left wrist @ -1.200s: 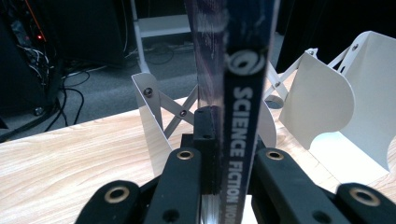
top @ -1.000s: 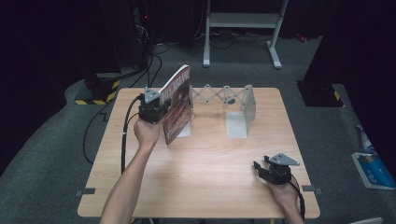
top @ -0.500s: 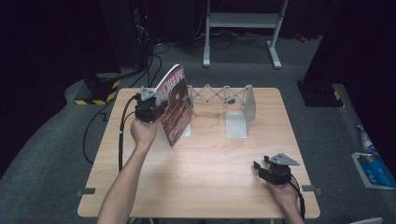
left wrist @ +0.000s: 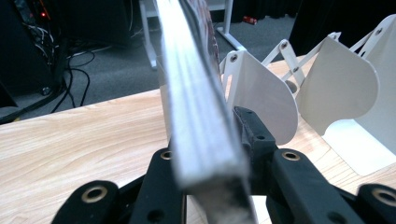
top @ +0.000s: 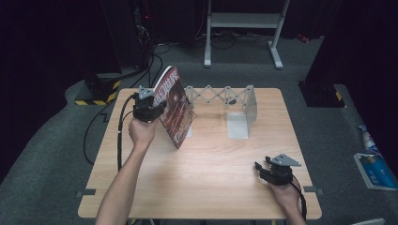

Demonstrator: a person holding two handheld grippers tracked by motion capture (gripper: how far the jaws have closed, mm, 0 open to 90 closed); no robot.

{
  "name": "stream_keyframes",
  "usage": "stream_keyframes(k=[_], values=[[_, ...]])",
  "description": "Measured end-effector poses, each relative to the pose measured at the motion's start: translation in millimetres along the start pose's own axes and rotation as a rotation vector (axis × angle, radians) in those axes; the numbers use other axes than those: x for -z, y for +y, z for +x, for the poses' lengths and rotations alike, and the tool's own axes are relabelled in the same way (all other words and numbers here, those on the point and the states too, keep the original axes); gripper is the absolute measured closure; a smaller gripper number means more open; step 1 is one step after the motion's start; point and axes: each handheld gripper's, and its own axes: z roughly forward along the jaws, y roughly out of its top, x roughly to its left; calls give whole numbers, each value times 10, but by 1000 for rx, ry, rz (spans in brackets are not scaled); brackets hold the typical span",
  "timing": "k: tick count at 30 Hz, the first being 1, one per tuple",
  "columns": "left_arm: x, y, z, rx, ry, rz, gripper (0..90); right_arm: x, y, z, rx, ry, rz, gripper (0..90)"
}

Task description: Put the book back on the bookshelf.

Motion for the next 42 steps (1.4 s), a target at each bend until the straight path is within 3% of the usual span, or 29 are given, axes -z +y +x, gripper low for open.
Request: stream_keyframes(k=[6, 21, 42], values=[[1, 0, 0, 4, -5, 1, 729, 0, 0, 0, 0, 0, 0, 451], [46, 5, 7, 26, -22, 9, 564, 0, 0, 1, -1, 0, 0, 451], [213, -29, 74, 42, -53, -29, 442, 0, 0, 0, -1, 0, 0, 451]])
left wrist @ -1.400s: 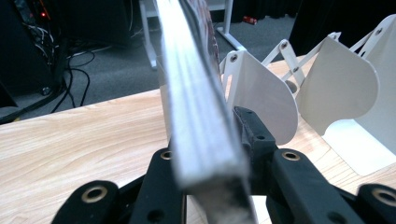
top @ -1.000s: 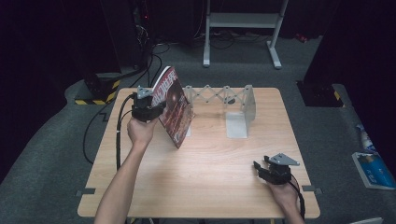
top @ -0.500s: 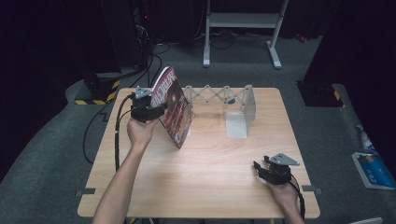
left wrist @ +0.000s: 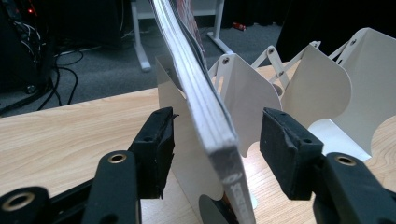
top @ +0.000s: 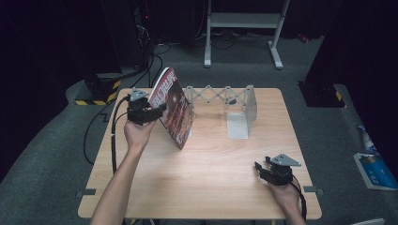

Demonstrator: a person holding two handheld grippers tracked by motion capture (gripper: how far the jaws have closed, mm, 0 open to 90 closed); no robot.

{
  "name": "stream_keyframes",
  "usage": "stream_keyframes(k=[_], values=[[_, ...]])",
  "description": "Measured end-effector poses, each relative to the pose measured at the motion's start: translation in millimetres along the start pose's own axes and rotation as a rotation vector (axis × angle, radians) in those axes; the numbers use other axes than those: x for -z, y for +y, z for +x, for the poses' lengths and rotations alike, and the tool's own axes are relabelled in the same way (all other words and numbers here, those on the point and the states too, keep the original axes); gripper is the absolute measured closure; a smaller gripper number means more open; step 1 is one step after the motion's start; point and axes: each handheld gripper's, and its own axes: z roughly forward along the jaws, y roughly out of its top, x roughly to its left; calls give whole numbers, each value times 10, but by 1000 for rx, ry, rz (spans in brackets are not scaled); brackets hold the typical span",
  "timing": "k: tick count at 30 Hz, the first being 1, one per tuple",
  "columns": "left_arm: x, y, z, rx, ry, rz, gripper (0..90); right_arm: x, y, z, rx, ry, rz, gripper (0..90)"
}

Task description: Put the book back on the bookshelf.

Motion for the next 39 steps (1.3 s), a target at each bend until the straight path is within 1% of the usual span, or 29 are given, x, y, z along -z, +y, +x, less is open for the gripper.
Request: stream_keyframes(k=[6, 14, 25, 34, 37, 39], values=[[61, -15, 30, -1, -8, -12, 417, 0, 0, 0, 0, 0, 0, 450], [149, -49, 85, 26, -25, -40, 403, -1, 0, -3, 2, -1, 1, 446], [229, -85, 113, 30, -34, -49, 387, -1, 0, -3, 1, -2, 1, 446], [301, -107, 146, 45, -45, -65, 380, -3, 0, -4, 1, -2, -1, 445], [323, -119, 157, 60, -62, -67, 376, -2, 0, -4, 2, -2, 0, 445], [334, -128, 160, 63, -65, -69, 375, -2, 0, -4, 1, -1, -1, 445]])
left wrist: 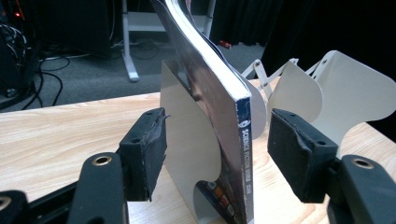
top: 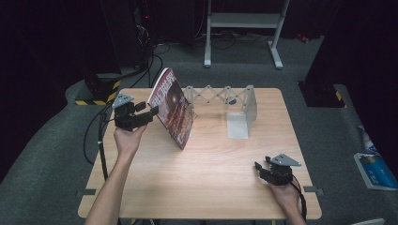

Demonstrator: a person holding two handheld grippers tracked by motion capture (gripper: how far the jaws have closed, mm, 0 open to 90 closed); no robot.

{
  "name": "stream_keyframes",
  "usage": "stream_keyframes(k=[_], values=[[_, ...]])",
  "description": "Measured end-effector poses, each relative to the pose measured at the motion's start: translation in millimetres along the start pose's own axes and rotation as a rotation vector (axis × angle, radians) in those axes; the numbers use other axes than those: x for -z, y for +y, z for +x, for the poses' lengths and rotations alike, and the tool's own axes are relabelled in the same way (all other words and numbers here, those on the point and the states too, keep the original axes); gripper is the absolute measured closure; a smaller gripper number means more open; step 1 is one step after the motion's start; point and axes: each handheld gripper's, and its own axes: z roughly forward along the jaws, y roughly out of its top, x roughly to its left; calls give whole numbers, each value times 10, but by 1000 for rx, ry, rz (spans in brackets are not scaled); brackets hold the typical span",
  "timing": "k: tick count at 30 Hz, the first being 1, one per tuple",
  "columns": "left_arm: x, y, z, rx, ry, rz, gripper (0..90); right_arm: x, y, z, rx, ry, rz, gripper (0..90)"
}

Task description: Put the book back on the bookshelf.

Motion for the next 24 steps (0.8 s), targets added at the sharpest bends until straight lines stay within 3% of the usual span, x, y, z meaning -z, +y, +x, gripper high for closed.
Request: stream_keyframes(k=[24], values=[[159, -96, 15, -4, -1, -12, 362, 0, 0, 0, 0, 0, 0, 445]])
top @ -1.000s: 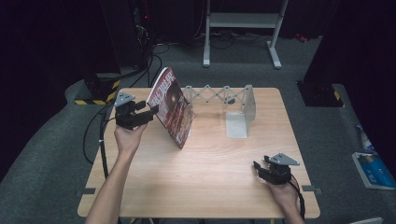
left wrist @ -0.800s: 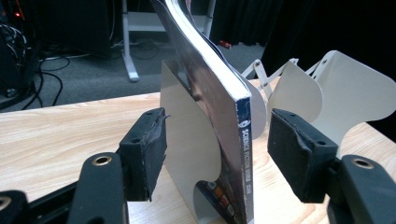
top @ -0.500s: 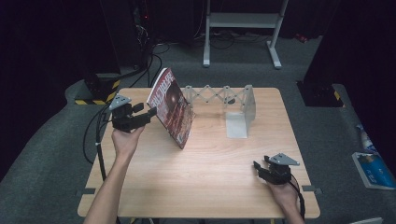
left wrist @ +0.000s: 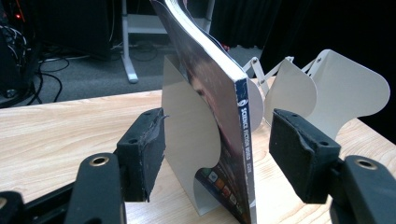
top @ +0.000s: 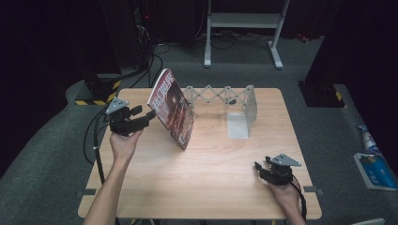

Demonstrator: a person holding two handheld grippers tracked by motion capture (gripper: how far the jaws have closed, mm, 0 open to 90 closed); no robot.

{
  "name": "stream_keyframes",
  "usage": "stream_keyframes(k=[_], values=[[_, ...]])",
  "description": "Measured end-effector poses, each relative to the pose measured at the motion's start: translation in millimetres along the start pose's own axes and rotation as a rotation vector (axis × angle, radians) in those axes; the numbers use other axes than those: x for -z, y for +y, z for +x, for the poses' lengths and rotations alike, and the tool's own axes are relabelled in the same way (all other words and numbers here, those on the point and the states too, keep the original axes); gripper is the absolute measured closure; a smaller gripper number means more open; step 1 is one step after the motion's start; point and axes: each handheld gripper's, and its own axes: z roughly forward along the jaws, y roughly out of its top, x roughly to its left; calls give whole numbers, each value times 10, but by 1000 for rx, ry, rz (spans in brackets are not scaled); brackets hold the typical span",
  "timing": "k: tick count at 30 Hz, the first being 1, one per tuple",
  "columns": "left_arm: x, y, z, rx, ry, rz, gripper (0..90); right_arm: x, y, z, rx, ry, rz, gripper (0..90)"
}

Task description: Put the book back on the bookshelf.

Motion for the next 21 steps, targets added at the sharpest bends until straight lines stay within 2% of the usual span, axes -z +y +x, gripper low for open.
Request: stream_keyframes(k=[14, 21], values=[[99, -130, -16, -7, -1, -1, 362, 0, 0, 0, 0, -1, 0, 444], [123, -189, -68, -33, -4, 10, 365, 0, 0, 1, 0, -1, 1, 444]])
